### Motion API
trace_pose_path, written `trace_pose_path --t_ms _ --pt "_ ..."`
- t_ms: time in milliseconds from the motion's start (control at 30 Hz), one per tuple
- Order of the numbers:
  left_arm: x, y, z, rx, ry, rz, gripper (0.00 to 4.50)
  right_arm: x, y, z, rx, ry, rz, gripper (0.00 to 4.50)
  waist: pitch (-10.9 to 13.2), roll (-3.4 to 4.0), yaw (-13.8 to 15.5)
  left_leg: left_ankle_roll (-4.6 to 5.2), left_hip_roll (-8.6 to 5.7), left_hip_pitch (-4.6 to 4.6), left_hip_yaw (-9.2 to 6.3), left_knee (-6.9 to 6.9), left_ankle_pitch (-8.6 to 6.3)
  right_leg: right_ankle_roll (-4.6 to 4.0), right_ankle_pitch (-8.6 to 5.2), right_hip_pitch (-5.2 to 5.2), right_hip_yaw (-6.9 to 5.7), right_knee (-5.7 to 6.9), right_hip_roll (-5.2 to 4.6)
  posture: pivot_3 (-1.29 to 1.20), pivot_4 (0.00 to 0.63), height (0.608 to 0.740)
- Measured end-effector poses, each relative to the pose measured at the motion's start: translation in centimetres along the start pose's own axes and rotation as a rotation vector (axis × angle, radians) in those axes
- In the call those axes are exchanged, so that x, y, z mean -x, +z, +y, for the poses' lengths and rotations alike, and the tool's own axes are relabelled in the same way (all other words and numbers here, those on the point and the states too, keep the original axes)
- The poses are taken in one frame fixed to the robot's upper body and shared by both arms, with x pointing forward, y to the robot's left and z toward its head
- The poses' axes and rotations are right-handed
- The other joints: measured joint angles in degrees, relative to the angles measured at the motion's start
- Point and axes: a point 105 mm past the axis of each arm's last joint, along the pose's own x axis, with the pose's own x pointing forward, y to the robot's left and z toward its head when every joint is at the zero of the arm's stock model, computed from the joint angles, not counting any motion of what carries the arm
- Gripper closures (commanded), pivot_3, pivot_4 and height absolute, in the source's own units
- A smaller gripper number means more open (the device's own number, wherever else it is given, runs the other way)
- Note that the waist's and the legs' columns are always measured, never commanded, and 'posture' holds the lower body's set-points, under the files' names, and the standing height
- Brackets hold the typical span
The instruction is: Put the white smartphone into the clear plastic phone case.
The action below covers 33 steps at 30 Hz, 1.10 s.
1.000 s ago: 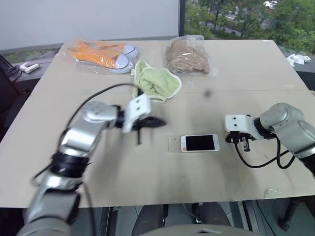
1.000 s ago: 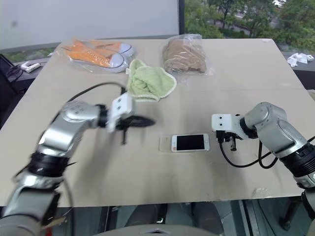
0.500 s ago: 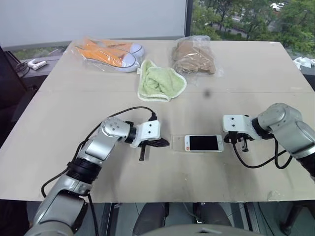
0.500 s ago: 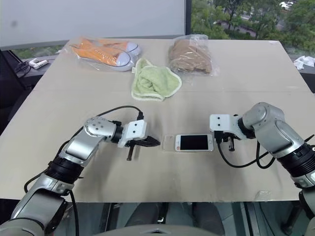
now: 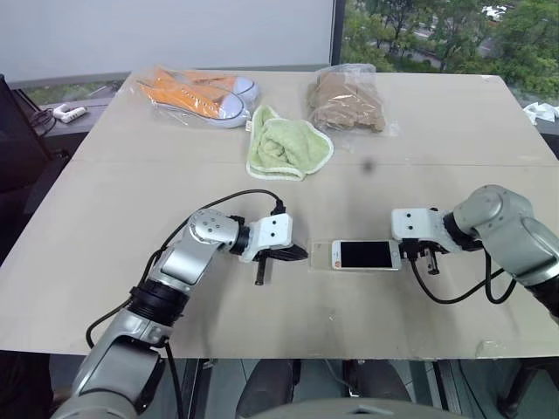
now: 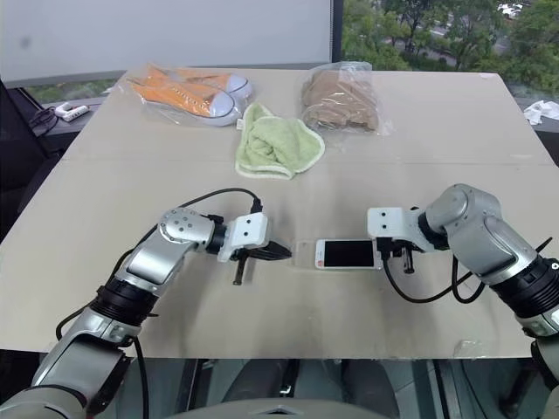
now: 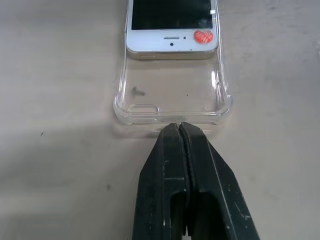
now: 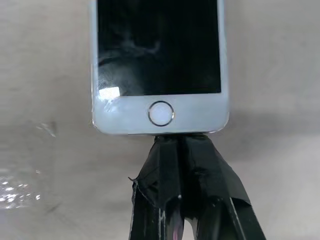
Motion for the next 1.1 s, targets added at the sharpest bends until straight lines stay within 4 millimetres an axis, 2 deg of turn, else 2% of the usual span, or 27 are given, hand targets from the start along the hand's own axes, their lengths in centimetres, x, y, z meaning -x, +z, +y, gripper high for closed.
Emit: trace_pose_path --t_ms 200,433,767,900,1000,1100 --pt "-0.3 0.2 -0.2 0.009 0.004 -0.004 4.5 0.1 0.2 0.2 0.006 0.004 0.005 4.47 0.0 0.0 -0.2 0.0 0.0 0.0 0.01 0.0 0.0 0.0 0.0 -0.02 0.02 0.02 0.01 0.0 0.15 0.74" --pt "-2.0 1.6 -0.5 0.03 -0.013 -0.065 4.5 -0.3 1.7 0.1 0.061 -0.001 0.008 4.47 0.0 0.0 -0.2 0.0 0.0 -0.01 0.01 -0.01 0.0 0.0 0.0 -0.04 0.02 0.01 0.01 0.0 0.15 0.74" --pt "-2.0 1.6 -0.5 0.039 -0.009 -0.067 4.5 -0.9 2.0 0.1 0.063 -0.005 0.035 4.47 0.0 0.0 -0.4 -0.01 0.0 0.0 0.01 0.03 0.01 0.0 0.0 -0.03 0.03 0.07 0.02 0.0 0.15 0.74" --pt "-1.6 1.5 -0.6 0.049 -0.01 -0.066 4.5 -0.8 1.8 0.0 0.082 -0.014 0.044 4.47 0.0 0.0 -0.4 -0.01 0.01 0.0 0.01 0.04 0.01 0.0 0.0 -0.04 0.04 0.06 0.02 0.0 0.15 0.74" --pt "-0.7 1.9 -0.4 0.102 0.011 -0.116 4.5 -0.3 0.8 -0.3 0.06 -0.035 0.07 4.47 0.0 -0.01 -0.4 -0.01 0.01 -0.01 -0.02 0.03 0.0 0.0 0.0 -0.05 0.0 0.05 0.01 0.0 0.15 0.74" --pt "1.1 3.5 0.3 0.163 0.046 -0.221 4.5 0.4 -0.3 -0.7 0.014 -0.074 0.085 4.47 0.0 0.0 -0.4 -0.01 0.01 -0.02 -0.01 0.03 0.0 0.0 0.0 -0.05 0.02 0.05 0.0 0.0 0.15 0.74"
